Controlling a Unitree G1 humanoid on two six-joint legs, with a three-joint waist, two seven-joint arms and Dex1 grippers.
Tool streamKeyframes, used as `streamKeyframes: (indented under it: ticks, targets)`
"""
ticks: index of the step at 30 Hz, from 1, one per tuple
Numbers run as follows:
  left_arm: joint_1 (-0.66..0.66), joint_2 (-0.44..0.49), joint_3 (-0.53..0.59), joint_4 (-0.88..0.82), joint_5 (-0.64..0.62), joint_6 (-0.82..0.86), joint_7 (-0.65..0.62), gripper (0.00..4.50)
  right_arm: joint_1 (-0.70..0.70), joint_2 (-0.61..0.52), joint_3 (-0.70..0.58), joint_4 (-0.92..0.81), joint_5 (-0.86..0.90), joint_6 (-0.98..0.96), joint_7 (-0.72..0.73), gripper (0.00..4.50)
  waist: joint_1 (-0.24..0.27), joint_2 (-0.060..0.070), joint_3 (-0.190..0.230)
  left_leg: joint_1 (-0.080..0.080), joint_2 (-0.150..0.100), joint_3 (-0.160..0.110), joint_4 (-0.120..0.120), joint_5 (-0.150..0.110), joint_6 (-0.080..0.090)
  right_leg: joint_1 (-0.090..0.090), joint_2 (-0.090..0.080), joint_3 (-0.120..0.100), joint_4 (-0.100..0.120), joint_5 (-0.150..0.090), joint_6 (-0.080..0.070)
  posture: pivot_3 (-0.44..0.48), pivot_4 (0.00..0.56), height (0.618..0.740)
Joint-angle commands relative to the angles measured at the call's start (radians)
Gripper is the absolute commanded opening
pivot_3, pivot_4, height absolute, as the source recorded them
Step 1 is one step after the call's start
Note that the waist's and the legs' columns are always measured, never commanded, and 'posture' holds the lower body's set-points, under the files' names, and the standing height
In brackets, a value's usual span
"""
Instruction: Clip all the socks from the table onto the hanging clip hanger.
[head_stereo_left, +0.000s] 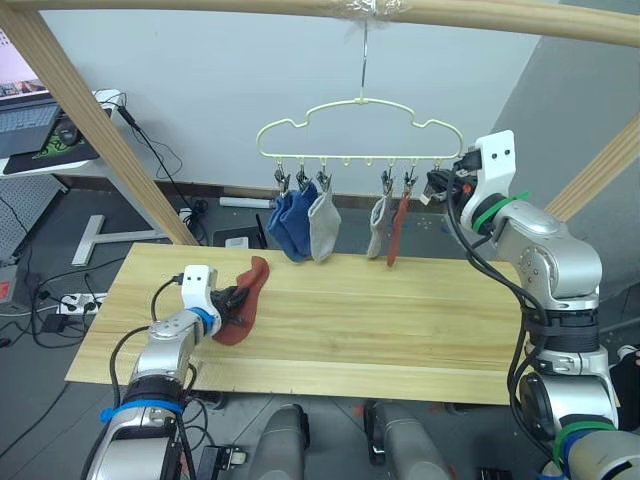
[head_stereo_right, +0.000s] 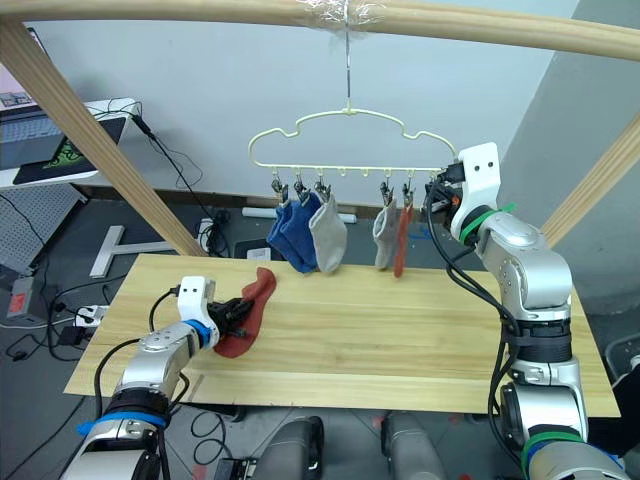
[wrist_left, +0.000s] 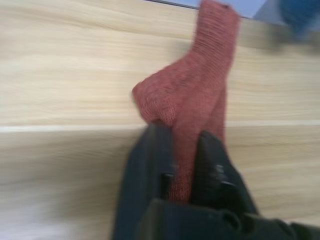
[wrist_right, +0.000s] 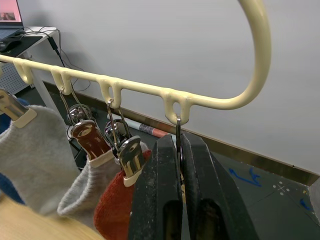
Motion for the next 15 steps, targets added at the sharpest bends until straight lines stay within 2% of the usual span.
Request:
streamKeyframes:
  ticks: [1,7,11,15]
  targets:
    - [0.037,-0.029,-0.013,-0.100,-0.036,0.049,-0.041,0.07,-0.037,-0.022,-0.028,-0.005,0.022,0.001,0.013,0.00,-0.001,0.000,0.000,0.000,0.000,0.000,0.000,0.000,0.000,0.000,0.000,0.000,0.000,0.000,0.000,-0.055,0.264,0.740]
    - [0.075,-0.094,-0.017,-0.272,-0.091,0.121,-0.052,0.07,-0.074,-0.031,-0.047,0.042,0.052,0.032,0.037,0.00,-0.001,0.000,0.000,0.000,0.000,0.000,0.000,0.000,0.000,0.000,0.000,0.000,0.000,0.000,0.000,-0.062,0.261,0.740]
    - [0.145,-0.138,-0.121,-0.566,-0.236,0.345,-0.172,0.07,-0.165,0.020,-0.209,0.133,0.228,0.252,0.006,0.00,-0.008,0.000,0.000,0.000,0.001,0.000,0.000,0.000,0.000,0.000,0.001,0.001,0.000,0.000,0.000,-0.073,0.257,0.740]
    - [0.127,-0.186,-0.133,-0.700,-0.335,0.479,-0.150,0.07,-0.232,0.026,-0.320,0.195,0.330,0.386,-0.024,0.00,-0.010,0.000,0.000,0.000,0.000,0.000,0.000,0.000,0.000,0.000,0.000,0.002,0.000,0.000,0.000,-0.082,0.255,0.740]
